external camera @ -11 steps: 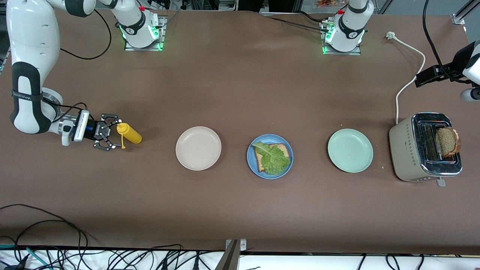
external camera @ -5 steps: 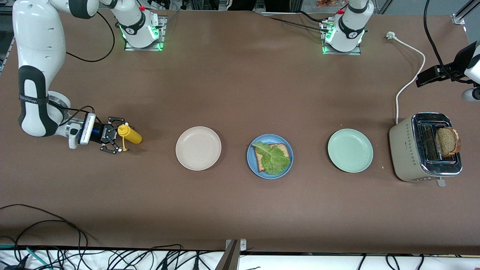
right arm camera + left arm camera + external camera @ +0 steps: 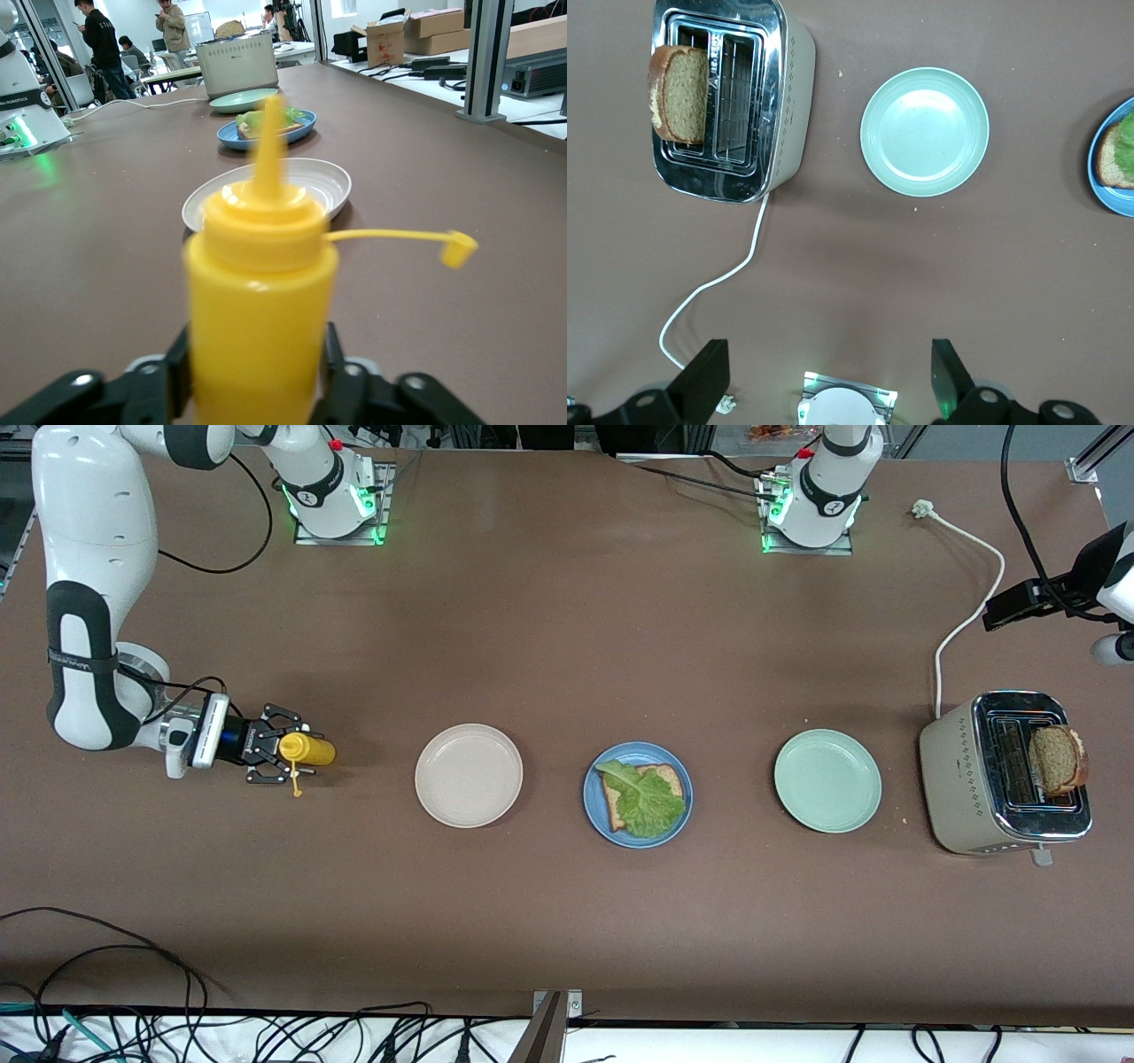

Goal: Make sandwich in blue plate with both arms
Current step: 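Close the right gripper around the yellow squeeze bottle, then lift the yellow bottle and carry it over the blue plate, then tilt the yellow bottle nozzle down over the lettuce on the bread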

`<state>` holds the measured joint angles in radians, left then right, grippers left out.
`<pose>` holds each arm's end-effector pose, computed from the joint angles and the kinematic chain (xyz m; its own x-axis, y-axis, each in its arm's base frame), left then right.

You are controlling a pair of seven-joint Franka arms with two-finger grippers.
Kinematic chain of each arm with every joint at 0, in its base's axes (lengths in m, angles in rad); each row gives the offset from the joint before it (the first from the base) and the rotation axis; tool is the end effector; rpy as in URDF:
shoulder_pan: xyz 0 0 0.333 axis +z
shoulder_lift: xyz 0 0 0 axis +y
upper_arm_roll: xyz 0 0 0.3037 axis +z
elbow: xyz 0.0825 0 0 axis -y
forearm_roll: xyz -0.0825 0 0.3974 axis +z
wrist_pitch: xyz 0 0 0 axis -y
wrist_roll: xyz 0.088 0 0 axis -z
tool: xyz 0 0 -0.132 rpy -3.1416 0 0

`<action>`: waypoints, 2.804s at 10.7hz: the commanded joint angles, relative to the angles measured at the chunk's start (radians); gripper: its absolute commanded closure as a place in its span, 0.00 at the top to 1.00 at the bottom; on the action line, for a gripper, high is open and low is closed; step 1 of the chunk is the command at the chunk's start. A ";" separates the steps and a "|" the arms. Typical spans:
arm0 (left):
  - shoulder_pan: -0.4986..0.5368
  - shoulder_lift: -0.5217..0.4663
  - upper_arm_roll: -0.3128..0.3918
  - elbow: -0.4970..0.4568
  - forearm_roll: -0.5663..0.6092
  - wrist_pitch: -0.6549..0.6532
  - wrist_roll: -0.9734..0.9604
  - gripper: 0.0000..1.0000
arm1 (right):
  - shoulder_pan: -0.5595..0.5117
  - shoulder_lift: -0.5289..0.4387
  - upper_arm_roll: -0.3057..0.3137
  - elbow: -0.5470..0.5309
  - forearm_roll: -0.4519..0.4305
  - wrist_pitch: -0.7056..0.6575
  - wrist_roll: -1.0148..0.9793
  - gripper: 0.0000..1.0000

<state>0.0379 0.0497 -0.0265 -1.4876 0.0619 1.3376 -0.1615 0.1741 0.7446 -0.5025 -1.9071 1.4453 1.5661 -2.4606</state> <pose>0.5518 0.0158 0.5814 0.9650 0.1854 -0.1856 0.1709 -0.9810 -0.0915 0.5668 -0.0582 0.1079 0.2012 0.3601 0.9110 0.9759 -0.1542 -0.1546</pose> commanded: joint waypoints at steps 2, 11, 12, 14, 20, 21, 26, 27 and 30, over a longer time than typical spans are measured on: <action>0.004 0.009 -0.004 0.026 0.013 -0.020 0.002 1.00 | 0.028 -0.010 -0.002 0.054 -0.034 0.031 0.157 0.03; 0.004 0.009 -0.004 0.027 0.013 -0.020 0.002 1.00 | 0.107 -0.251 0.178 0.305 -0.550 0.285 1.005 0.04; 0.004 0.009 -0.004 0.027 0.013 -0.020 0.000 1.00 | 0.108 -0.254 0.223 0.371 -0.645 0.298 1.128 0.04; 0.004 0.009 -0.004 0.027 0.013 -0.020 0.000 1.00 | 0.108 -0.254 0.382 0.492 -0.925 0.345 1.418 0.04; 0.004 0.009 -0.004 0.027 0.013 -0.020 -0.003 1.00 | 0.119 -0.188 0.835 0.543 -1.633 0.482 2.139 0.05; 0.004 0.009 -0.004 0.029 0.013 -0.020 -0.003 1.00 | 0.120 -0.165 0.876 0.542 -1.705 0.498 2.230 0.05; 0.004 0.009 -0.004 0.029 0.012 -0.018 -0.003 1.00 | 0.235 -0.061 0.941 0.534 -2.087 0.491 2.476 0.05; 0.004 0.009 -0.004 0.029 0.012 -0.020 -0.003 1.00 | 0.257 -0.044 0.940 0.519 -2.166 0.491 2.482 0.05; 0.004 0.009 -0.003 0.029 0.012 -0.020 -0.003 1.00 | 0.327 0.024 0.940 0.468 -2.397 0.485 2.527 0.05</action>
<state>0.0394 0.0497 -0.0267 -1.4865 0.0619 1.3365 -0.1615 0.4643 0.7216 0.4326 -1.4206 -0.7954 2.0620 0.0378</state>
